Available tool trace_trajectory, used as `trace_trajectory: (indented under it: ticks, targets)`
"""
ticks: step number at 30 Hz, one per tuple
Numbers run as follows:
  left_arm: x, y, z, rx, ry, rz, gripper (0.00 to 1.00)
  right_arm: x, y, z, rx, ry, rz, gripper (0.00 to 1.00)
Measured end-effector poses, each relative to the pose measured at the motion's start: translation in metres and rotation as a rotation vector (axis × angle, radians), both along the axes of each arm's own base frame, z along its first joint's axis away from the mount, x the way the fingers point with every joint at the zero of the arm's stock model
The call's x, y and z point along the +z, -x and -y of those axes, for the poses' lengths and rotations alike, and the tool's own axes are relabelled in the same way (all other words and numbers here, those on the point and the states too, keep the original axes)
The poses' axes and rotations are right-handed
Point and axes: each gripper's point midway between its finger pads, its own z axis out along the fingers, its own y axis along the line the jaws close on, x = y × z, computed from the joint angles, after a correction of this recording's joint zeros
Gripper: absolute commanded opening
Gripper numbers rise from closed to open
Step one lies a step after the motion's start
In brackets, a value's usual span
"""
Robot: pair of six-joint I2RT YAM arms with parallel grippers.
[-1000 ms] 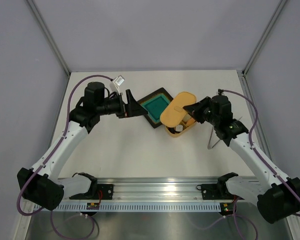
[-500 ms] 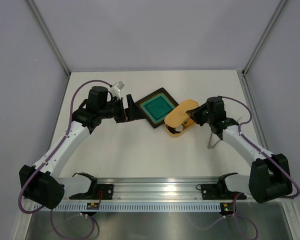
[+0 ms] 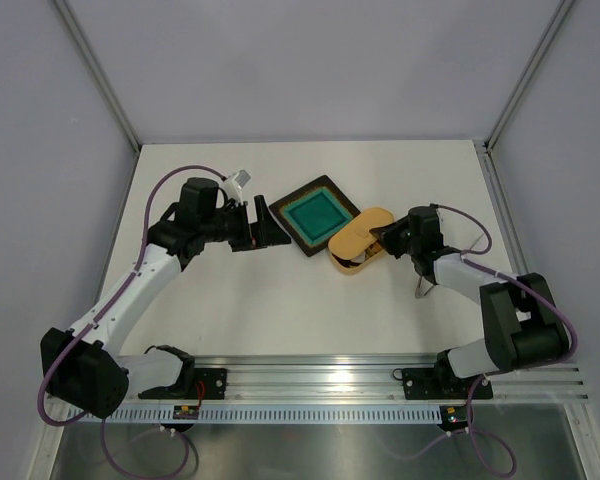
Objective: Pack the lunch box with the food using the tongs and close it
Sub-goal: Close the box lid on the packing box.
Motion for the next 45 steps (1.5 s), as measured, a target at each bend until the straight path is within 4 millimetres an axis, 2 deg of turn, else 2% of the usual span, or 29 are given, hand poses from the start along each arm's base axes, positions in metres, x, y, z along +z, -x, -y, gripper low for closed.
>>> trace_trajectory:
  ticks: [3,12,22,39,45]
  targets:
    - [-0.003,0.001,0.0,0.001,-0.003,-0.007,0.94,-0.009,-0.005,0.002,-0.004,-0.017,-0.004,0.0]
    - [-0.005,0.002,-0.001,0.001,-0.005,-0.012,0.93,-0.016,-0.012,-0.002,0.001,-0.066,0.021,0.0]
    - [-0.005,0.002,-0.001,0.001,-0.005,-0.012,0.93,-0.026,-0.006,-0.002,-0.007,-0.086,0.009,0.0]
    - [-0.006,0.002,-0.001,0.002,-0.006,-0.013,0.93,-0.026,0.01,0.002,0.001,-0.136,0.067,0.0]
    - [-0.007,0.002,-0.001,0.004,-0.009,-0.015,0.93,-0.015,0.012,0.007,0.008,-0.16,0.118,0.0]
